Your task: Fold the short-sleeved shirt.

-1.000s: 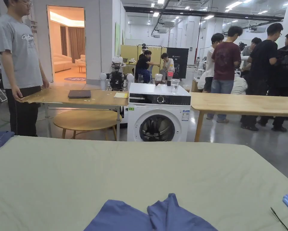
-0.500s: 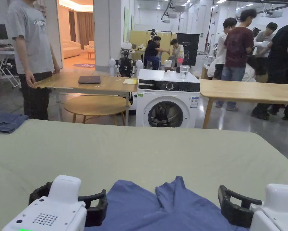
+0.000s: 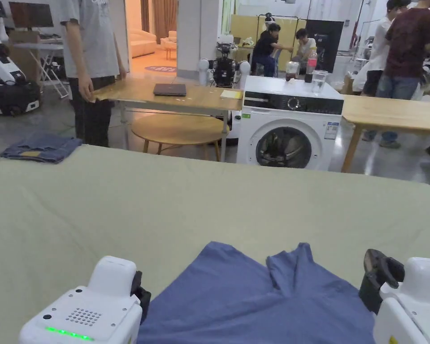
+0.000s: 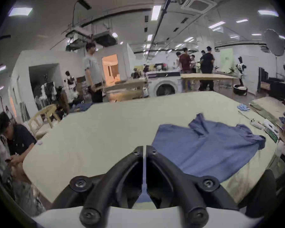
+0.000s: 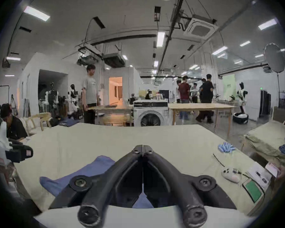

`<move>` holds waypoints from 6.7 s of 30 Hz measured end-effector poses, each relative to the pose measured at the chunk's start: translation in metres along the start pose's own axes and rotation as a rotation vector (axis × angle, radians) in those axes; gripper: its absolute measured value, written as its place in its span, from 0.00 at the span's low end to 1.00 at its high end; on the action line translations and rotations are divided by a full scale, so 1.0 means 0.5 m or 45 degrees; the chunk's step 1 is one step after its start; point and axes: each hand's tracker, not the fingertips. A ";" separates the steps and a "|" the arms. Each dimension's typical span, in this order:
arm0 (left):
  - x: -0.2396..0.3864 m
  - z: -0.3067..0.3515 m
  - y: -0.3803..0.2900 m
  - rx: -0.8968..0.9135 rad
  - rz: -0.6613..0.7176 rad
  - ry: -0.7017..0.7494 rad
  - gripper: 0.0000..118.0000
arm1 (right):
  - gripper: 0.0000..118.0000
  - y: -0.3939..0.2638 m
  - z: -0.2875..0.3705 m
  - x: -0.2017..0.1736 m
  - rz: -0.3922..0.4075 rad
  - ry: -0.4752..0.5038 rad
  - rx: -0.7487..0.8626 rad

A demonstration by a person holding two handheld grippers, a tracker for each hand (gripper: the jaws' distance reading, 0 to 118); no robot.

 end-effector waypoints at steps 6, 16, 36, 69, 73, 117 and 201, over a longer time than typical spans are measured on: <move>-0.146 -0.055 -0.099 -0.322 0.162 0.054 0.18 | 0.00 -0.030 -0.051 -0.012 0.012 0.014 -0.093; -0.197 -0.206 -0.176 -0.556 0.269 0.031 0.79 | 0.00 -0.068 -0.141 -0.016 0.073 0.006 -0.250; -0.122 -0.151 -0.129 -0.574 0.100 -0.047 0.00 | 1.00 -0.260 -0.627 0.217 0.261 0.065 -1.023; -0.063 -0.234 0.503 0.071 -0.170 0.059 0.00 | 0.01 0.498 -0.330 0.197 0.267 -0.003 -0.050; -0.066 -0.227 0.638 0.214 -0.191 0.147 0.00 | 0.01 0.630 -0.322 0.222 0.153 -0.024 0.095; -0.029 0.019 -0.138 -0.302 0.024 -0.070 0.00 | 0.02 -0.171 0.083 0.304 0.178 -0.066 -0.684; 0.007 -0.220 -0.006 -0.478 -0.202 0.024 0.01 | 0.07 -0.101 -0.158 0.316 0.013 -0.145 -0.685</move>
